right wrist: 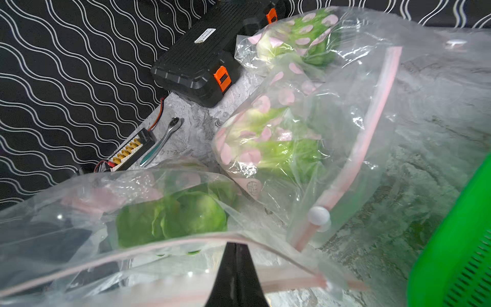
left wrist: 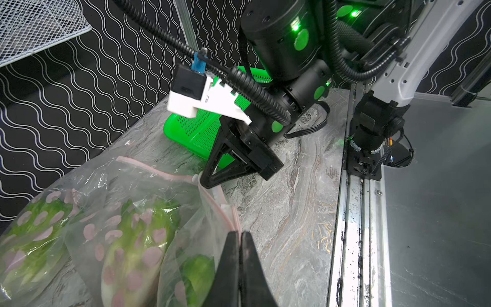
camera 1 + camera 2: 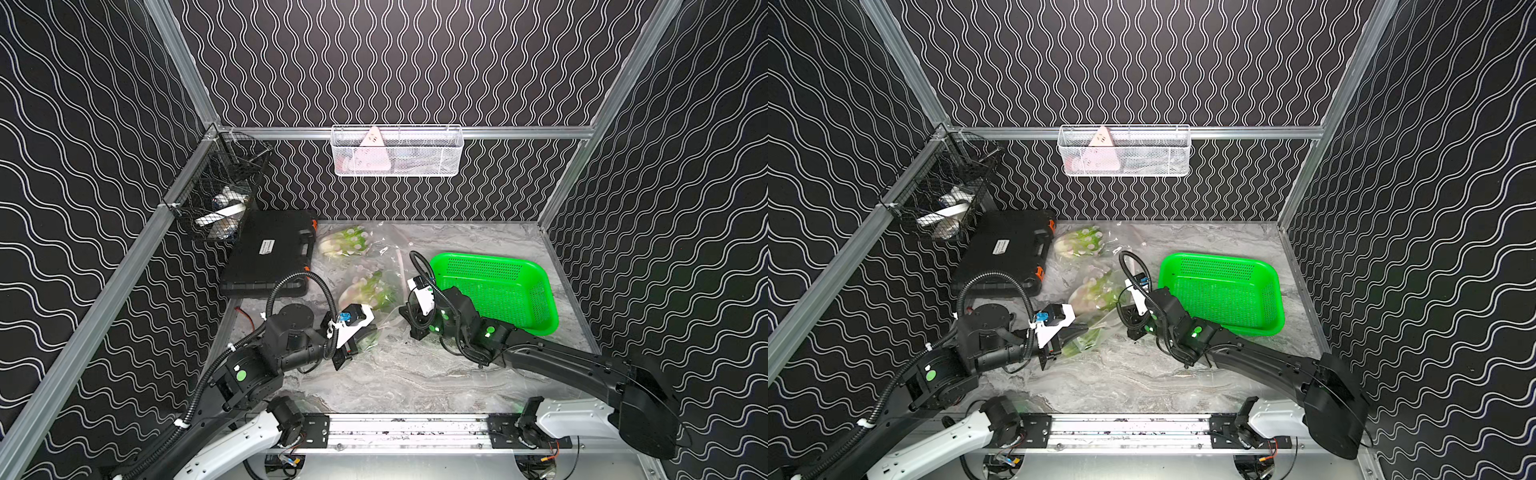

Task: Open the zip-top bag and take out the chinese cabbages
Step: Pick up the Chinese cabbage from the zipper food storage bag.

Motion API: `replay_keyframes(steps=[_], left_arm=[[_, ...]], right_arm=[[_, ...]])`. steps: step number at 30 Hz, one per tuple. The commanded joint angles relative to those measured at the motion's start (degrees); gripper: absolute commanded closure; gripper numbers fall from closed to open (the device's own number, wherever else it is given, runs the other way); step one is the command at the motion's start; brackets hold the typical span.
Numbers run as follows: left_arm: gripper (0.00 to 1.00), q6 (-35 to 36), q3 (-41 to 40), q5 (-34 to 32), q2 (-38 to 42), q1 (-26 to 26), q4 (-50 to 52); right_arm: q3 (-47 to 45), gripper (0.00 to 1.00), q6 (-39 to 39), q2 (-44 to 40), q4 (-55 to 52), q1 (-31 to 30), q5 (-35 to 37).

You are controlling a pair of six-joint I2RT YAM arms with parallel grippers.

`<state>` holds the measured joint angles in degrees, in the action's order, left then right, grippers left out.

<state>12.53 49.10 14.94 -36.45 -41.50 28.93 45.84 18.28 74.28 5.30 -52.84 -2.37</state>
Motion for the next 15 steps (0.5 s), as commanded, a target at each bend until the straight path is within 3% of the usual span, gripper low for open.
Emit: replay_keyframes(steps=[1,5,15], left_arm=[[1.00,-2.0,-1.0,-1.1,0.1,0.0,-3.7],[1.00,-4.0,-2.8,0.0,-0.5,0.0,-6.0],[1.00,-6.0,-4.3,-0.6,-0.3,0.0,-7.9]], right_arm=[[-0.4,0.94,1.8,1.8,5.0,0.2,-12.6],[-4.4,0.89,4.1,3.3,15.1,-0.1,-22.2],[-5.9,0.79,2.0,6.4,17.3,-1.9,-22.2]])
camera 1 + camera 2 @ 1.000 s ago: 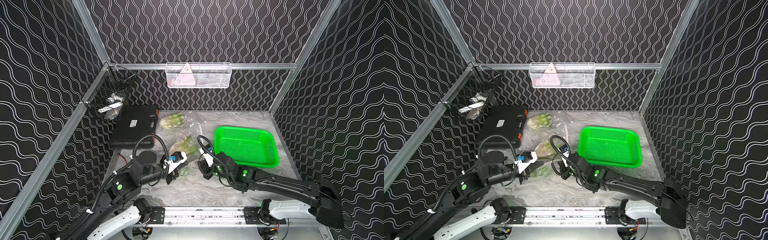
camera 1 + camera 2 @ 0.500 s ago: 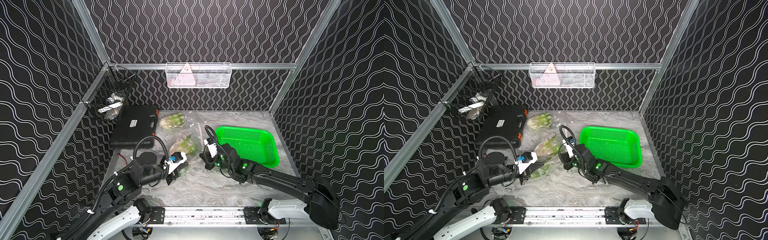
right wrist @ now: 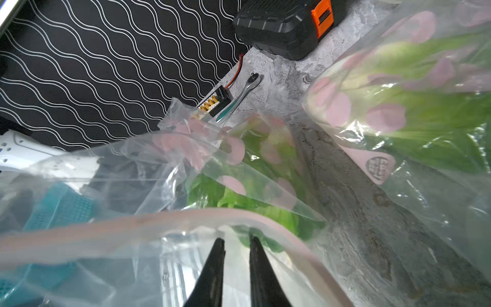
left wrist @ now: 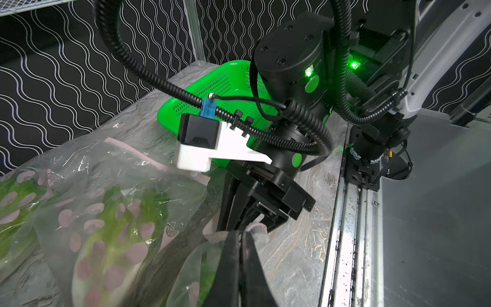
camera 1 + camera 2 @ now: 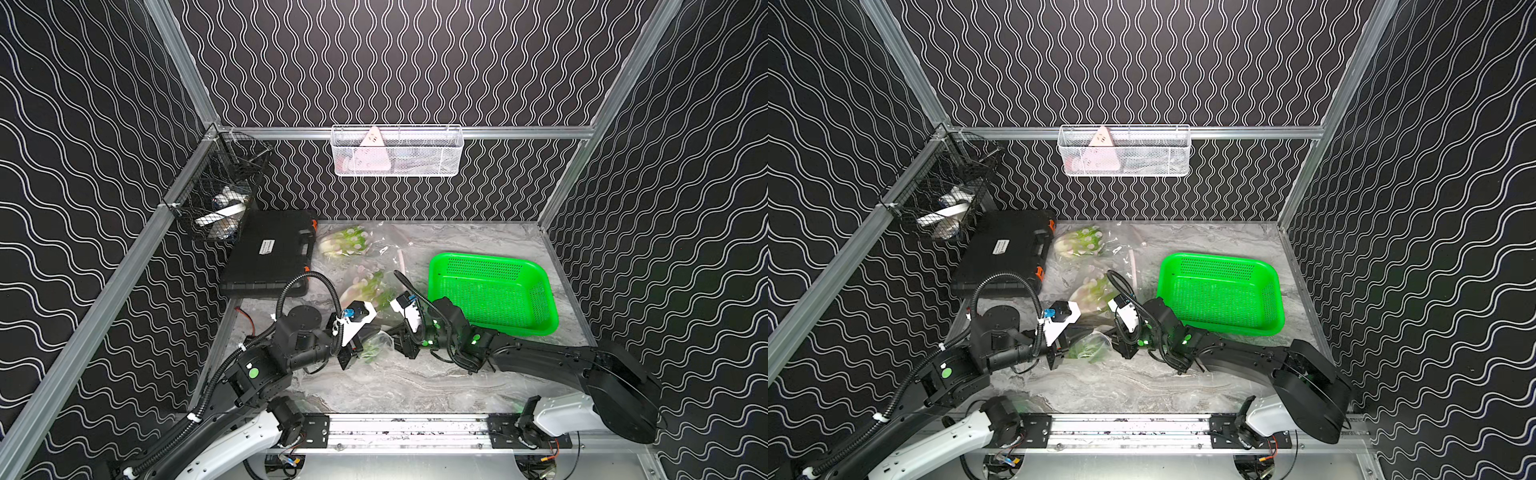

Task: Open the zip-top bag and take out the chinese cabbages
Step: Pick up the Chinese cabbage from the zipper food storage bag.

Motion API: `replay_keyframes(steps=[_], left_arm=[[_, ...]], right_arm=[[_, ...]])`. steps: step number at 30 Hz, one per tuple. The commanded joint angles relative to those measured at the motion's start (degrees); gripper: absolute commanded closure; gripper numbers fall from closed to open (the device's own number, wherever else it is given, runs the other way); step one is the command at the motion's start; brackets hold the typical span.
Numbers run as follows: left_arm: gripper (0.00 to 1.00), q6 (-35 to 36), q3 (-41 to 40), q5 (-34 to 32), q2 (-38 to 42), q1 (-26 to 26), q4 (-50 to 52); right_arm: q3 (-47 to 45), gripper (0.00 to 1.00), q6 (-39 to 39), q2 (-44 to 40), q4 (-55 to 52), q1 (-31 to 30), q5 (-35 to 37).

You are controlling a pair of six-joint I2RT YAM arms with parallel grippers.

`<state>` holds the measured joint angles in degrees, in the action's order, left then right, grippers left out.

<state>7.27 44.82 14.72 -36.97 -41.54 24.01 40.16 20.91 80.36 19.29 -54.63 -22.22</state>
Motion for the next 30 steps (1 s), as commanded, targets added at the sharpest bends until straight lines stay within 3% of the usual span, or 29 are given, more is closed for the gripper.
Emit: replay_keyframes(steps=[1,8,13,17,24,27,30], left_arm=[[1.00,-0.9,0.0,-0.7,0.1,0.0,-2.9],[1.00,-2.0,-0.1,-2.9,-0.9,0.0,-3.3],[1.00,-2.4,-0.4,-3.0,-1.2,0.0,-5.1],[1.00,-2.9,-0.5,-1.7,-1.6,0.1,-6.2],[1.00,-2.3,-0.2,1.6,-1.2,0.0,-4.3],[1.00,-1.6,0.3,1.6,-0.5,0.0,-3.0],[1.00,-0.8,0.8,1.2,-0.4,0.0,-1.9]], right_arm=[[-0.7,0.79,-0.2,-0.1,3.5,-0.2,-3.1],[-3.7,0.78,1.9,-3.2,3.1,-1.6,-12.2],[-3.6,0.64,2.7,-1.6,2.2,-2.8,-13.5],[-2.5,0.59,5.9,2.8,3.5,-2.8,-6.8],[-4.5,0.63,13.0,6.8,17.5,-2.8,9.1],[-1.5,0.58,9.9,8.3,15.8,-2.8,10.5],[3.2,0.50,7.1,11.1,12.1,-2.8,7.4]])
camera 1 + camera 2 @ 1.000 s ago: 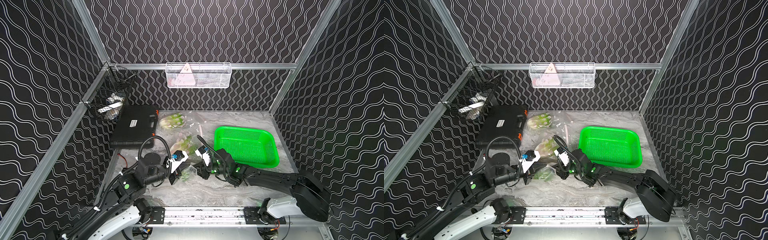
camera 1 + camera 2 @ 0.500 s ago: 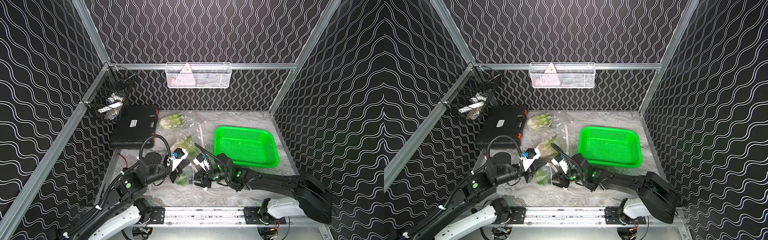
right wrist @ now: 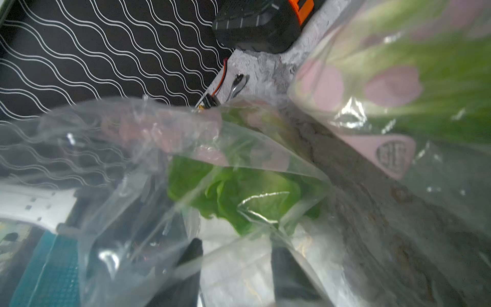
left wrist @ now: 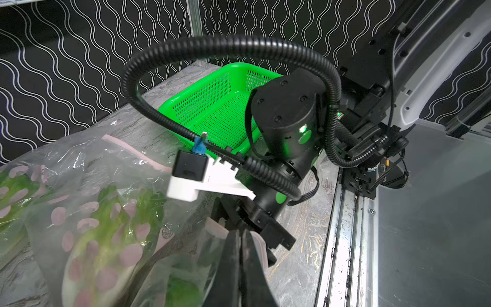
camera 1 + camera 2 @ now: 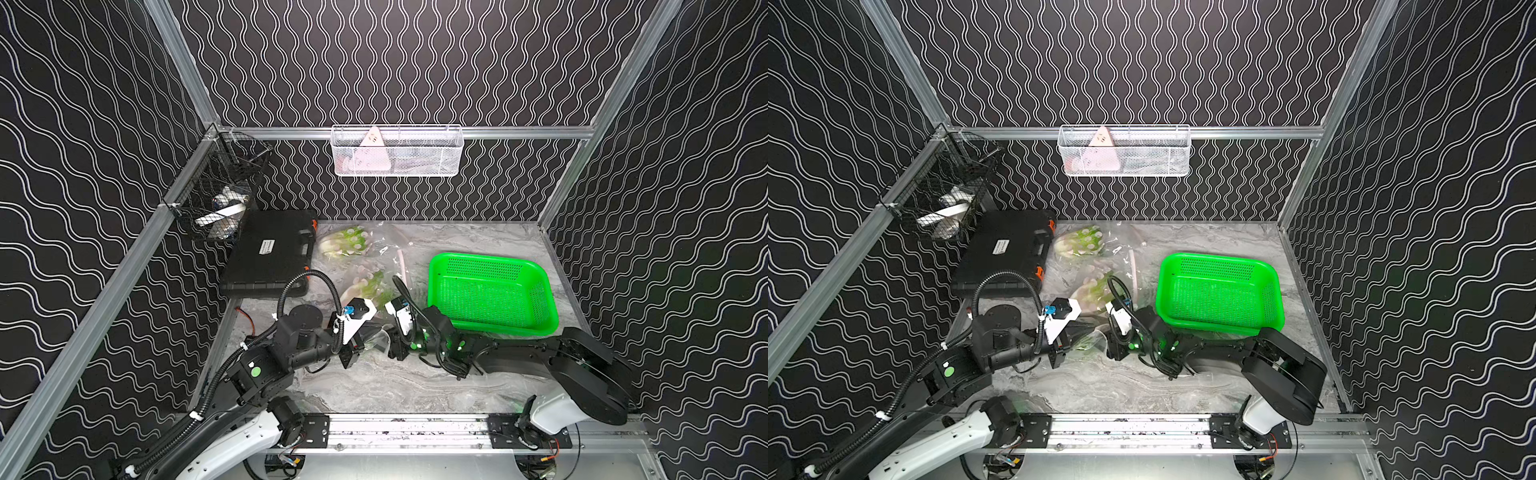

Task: Open the zip-top bag and take out the chinese cabbages
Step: Pick up the Chinese cabbage from the zipper food storage bag.

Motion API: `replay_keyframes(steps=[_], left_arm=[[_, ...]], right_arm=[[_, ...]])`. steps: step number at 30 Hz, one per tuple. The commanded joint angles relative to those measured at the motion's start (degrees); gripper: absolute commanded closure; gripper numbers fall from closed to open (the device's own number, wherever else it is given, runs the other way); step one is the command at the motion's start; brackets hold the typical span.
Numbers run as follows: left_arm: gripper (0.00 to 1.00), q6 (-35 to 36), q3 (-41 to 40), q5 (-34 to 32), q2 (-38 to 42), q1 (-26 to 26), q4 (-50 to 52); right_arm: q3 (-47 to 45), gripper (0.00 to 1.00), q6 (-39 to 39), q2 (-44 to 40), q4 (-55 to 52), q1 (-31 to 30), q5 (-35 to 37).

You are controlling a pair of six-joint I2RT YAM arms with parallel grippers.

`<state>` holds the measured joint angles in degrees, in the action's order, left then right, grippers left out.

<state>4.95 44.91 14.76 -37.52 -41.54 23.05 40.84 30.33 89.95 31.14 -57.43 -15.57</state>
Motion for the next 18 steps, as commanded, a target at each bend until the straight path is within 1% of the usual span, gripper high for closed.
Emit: replay_keyframes(steps=[1,3,5,7,10,13,15,16,17,18], left_arm=[[1.00,1.6,0.8,0.9,0.2,0.0,-0.9],[1.00,1.4,0.7,1.0,0.2,0.0,-1.1],[1.00,1.0,0.4,1.3,0.1,0.1,-1.3],[1.00,0.7,0.1,1.5,0.2,0.0,-1.5],[1.00,0.5,-0.2,2.1,0.3,0.1,-1.7],[1.00,0.7,0.0,2.5,0.2,0.1,-1.2],[1.00,0.9,0.4,2.7,0.2,0.0,-0.3],[1.00,1.3,0.8,2.9,0.2,0.0,0.3],[1.00,1.5,1.1,3.0,0.3,0.1,1.1],[1.00,1.7,1.4,3.0,0.5,0.0,1.7]], right_arm=[[3.4,0.47,-2.1,2.4,0.3,-0.1,-0.5],[3.7,0.43,-1.2,3.3,2.1,-0.1,-2.4],[2.7,0.41,0.4,3.7,6.3,-0.1,-5.7],[2.3,0.40,1.7,3.8,8.0,-0.1,-7.1],[2.1,0.39,2.1,4.3,8.4,0.0,-6.3],[2.0,0.34,3.2,4.8,9.9,0.3,-3.6],[1.7,0.28,4.6,4.7,11.8,1.4,-3.4],[2.0,0.26,5.2,4.6,12.3,2.2,-4.4],[2.5,0.22,6.1,4.6,12.4,3.2,-6.2],[3.1,0.21,6.6,4.7,12.2,4.1,-7.9]])
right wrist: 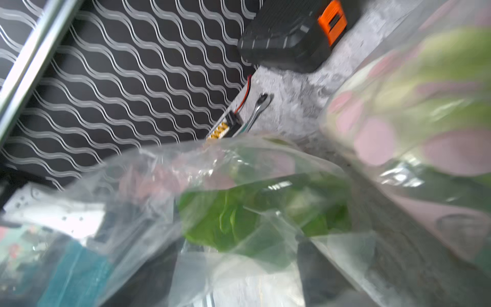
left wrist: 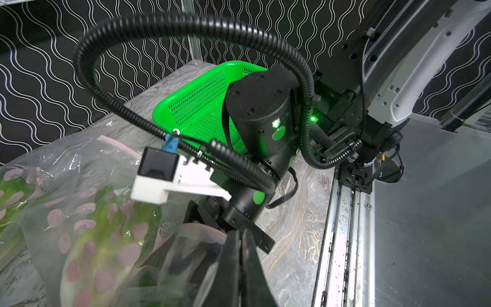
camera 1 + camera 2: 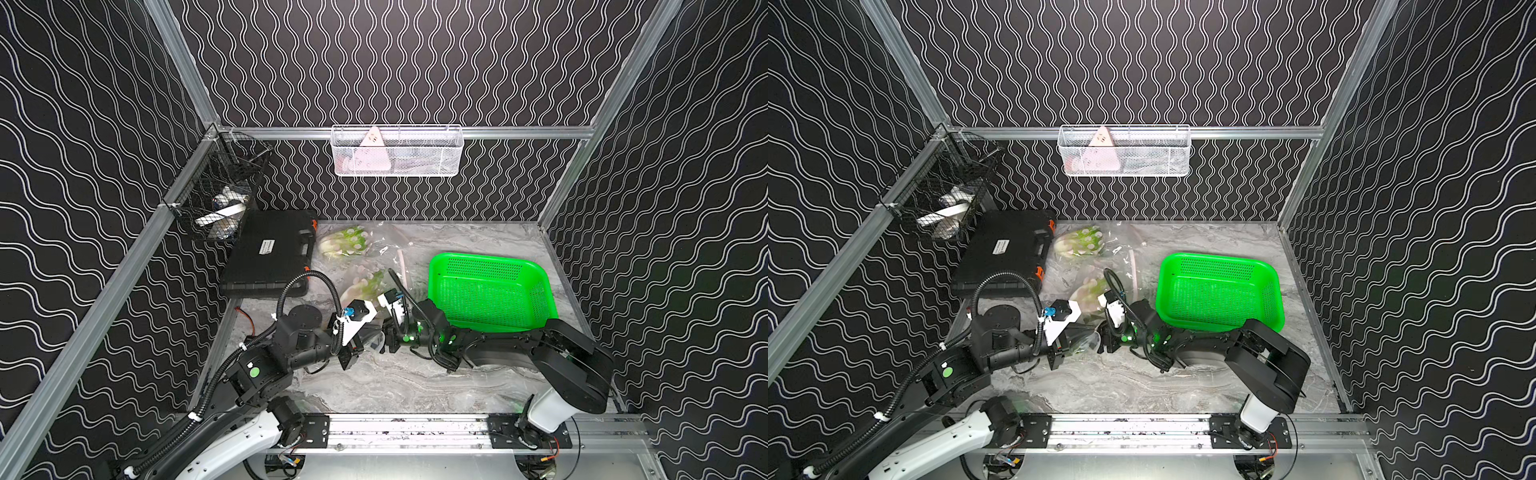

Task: Open the zip-top bag and take out the chinese cabbages
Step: Pick up the Chinese cabbage from the zipper food storage bag.

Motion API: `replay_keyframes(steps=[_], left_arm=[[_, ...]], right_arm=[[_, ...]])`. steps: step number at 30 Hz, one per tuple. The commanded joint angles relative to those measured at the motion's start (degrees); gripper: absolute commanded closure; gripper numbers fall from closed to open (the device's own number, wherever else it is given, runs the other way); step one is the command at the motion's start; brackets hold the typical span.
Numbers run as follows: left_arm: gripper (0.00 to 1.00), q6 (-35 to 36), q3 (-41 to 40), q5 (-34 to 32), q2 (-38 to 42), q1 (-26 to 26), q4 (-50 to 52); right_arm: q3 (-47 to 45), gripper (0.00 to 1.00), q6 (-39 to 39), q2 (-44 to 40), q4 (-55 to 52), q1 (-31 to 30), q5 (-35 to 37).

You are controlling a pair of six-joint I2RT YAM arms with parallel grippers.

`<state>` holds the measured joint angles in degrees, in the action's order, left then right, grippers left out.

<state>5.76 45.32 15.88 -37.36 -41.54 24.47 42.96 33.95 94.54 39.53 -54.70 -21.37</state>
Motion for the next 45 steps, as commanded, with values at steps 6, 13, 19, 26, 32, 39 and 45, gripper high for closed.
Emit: replay_keyframes(steps=[6,13,19,26,32,39,45], left_arm=[[1.00,1.4,1.0,0.0,2.1,0.1,2.1],[1.00,-0.6,-1.0,-1.8,1.2,0.1,-1.7],[1.00,-2.7,-2.1,-3.6,-0.3,0.1,-5.3],[0.01,-11.3,3.2,-27.2,-2.6,0.0,0.9],[0.01,-23.6,12.9,-49.0,-11.9,0.1,17.3],[0.19,-34.7,17.9,-41.8,-22.1,4.9,27.4],[0.46,-37.7,12.2,-23.9,-25.5,19.7,26.2]], right_arm=[[8.6,0.29,-6.1,-1.2,-12.8,2.8,-12.4],[9.6,0.46,-11.0,0.2,-15.9,1.7,-22.7],[6.3,0.51,-7.3,4.2,-7.8,0.0,-21.0],[1.2,0.28,-2.0,6.5,0.0,-0.5,-8.4],[-3.5,0.31,-0.7,4.8,4.4,-0.7,-3.6],[-2.5,0.31,0.6,6.5,5.8,-2.7,-6.6],[-4.2,0.38,3.6,10.0,14.3,-4.3,-6.8]])
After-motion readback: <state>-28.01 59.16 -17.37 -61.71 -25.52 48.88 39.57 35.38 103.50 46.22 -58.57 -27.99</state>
